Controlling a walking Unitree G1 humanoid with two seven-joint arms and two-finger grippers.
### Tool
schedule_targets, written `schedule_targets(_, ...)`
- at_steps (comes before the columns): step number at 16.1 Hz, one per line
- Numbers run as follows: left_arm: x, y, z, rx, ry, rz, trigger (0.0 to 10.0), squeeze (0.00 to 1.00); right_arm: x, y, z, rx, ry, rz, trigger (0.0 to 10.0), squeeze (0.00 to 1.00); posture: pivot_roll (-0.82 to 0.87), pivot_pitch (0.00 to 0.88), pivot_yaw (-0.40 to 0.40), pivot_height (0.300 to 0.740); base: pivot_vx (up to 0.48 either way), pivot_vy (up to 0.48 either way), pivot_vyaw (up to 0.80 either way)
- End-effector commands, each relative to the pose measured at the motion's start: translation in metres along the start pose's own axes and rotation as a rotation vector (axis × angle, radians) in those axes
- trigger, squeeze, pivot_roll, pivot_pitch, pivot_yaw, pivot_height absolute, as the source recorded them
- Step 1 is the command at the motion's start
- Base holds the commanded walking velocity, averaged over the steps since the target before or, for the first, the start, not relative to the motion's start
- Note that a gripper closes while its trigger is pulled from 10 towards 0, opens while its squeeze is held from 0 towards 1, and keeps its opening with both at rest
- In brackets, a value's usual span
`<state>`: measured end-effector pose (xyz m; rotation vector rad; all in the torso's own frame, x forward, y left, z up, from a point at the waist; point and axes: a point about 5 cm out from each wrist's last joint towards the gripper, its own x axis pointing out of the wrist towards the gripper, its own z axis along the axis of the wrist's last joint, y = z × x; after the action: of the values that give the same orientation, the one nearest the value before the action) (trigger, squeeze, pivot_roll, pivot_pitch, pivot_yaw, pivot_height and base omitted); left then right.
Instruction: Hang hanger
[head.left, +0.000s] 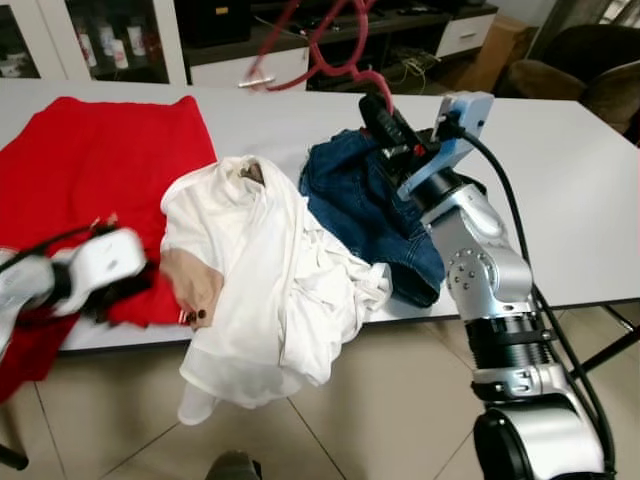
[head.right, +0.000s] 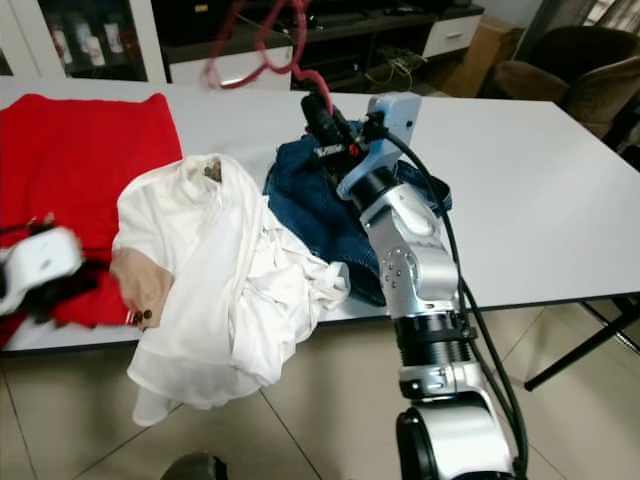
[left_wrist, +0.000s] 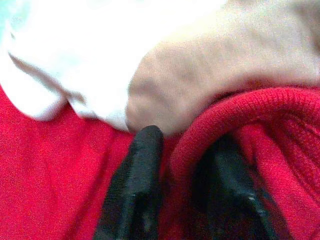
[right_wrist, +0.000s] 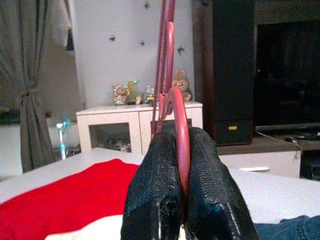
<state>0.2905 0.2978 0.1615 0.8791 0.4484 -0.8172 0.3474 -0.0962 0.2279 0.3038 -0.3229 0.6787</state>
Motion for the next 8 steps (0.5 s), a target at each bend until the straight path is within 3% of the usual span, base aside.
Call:
schedule_targets(1,0.005,0.003,0.006,0.020,-0.019,0.009,0.0,0.00,0.001,-0.003,0.013,-0.047,-0.035,0.016,10.0,0.00,0.13,0.013,-0.053,0.740,0.000,0.000,0.00)
schedule_targets(4,0.019,0.029,0.022,0.040,-0.045,0.149,0.0,0.00,-0.001,0.000,0.035,-0.074,-0.078,0.133,10.0,0.00,0.11,0.009,-0.050,0.740,0.000,0.000,0.00)
schedule_targets(6,0.028,0.038,0.029,0.037,-0.057,0.194,0.0,0.00,-0.008,0.012,0.042,-0.017,-0.096,0.255,10.0,0.00,0.10,0.008,-0.048,0.740,0.000,0.000,0.00)
schedule_targets(7,0.037,0.044,0.037,0.035,-0.067,0.235,0.0,0.00,-0.017,0.020,0.045,0.068,-0.097,0.363,10.0,0.00,0.10,0.011,-0.048,0.740,0.000,0.000,0.00)
schedule_targets(8,0.039,0.047,0.039,0.035,-0.065,0.258,0.0,0.00,-0.020,0.022,0.044,0.084,-0.091,0.387,10.0,0.00,0.10,0.011,-0.048,0.740,0.000,0.000,0.00)
